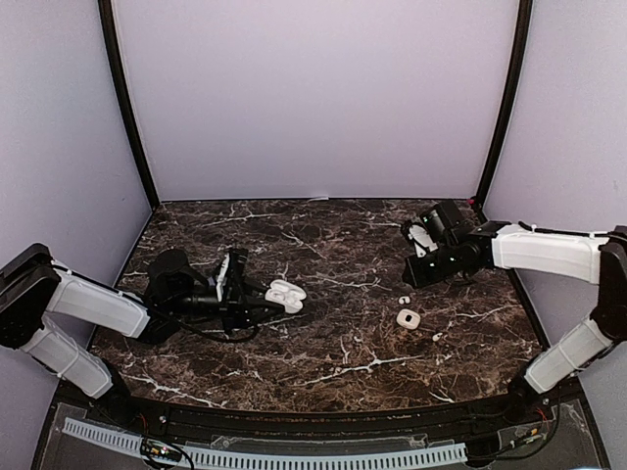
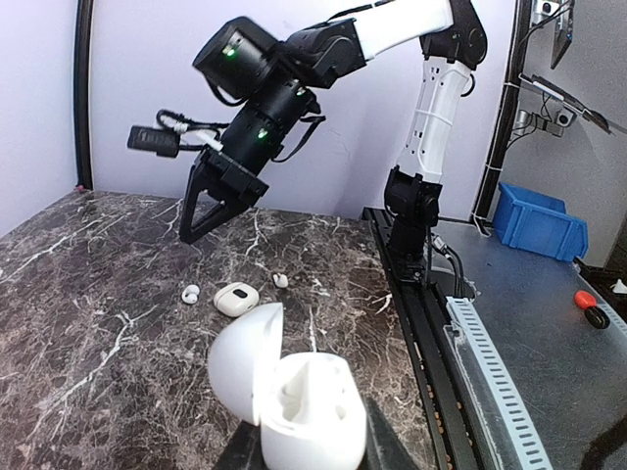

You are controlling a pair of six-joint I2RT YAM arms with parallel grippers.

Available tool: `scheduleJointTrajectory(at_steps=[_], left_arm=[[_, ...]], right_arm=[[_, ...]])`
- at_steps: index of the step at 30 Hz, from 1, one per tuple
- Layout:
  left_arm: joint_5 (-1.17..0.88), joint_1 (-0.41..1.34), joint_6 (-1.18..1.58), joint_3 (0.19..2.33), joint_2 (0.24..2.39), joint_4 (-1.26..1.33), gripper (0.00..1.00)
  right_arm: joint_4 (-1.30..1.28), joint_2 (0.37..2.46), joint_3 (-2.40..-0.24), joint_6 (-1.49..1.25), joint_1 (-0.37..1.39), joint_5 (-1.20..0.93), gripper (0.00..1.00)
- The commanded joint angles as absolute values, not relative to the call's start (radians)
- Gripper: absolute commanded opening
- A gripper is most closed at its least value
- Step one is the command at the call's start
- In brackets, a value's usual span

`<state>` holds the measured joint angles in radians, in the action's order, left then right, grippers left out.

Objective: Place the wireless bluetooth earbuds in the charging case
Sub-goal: Adjust the right earbud at the center of the board.

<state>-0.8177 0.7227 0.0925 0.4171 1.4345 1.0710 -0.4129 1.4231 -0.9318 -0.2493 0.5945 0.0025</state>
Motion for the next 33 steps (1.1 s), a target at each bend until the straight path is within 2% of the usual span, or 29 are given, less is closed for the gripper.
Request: scheduleJointTrajectory(at_steps=[1,6,15,33], left_arm=[[-0.783,0.717,0.11,0.399,1.423,1.125,0.15],[-0.762,0.713,0.145,0.371,1.417,1.159,0.15],[-0.77,0.712,0.166,0.374,1.439,1.187,0.15],[-0.786,0.712,0.177,0.372,1.458,1.207,0.15]], right_arm=[[-0.477,1.555,-1.028,-0.25,0.533,0.031,0.13],[-0.483,1.684,-1.094,-0.233,0.518,0.082,0.15],[-0.48,1.769,-1.131,-0.196,0.518,0.06,0.15],[-0.49,1.723,-1.034,-0.209,0.52,0.041,0.13]])
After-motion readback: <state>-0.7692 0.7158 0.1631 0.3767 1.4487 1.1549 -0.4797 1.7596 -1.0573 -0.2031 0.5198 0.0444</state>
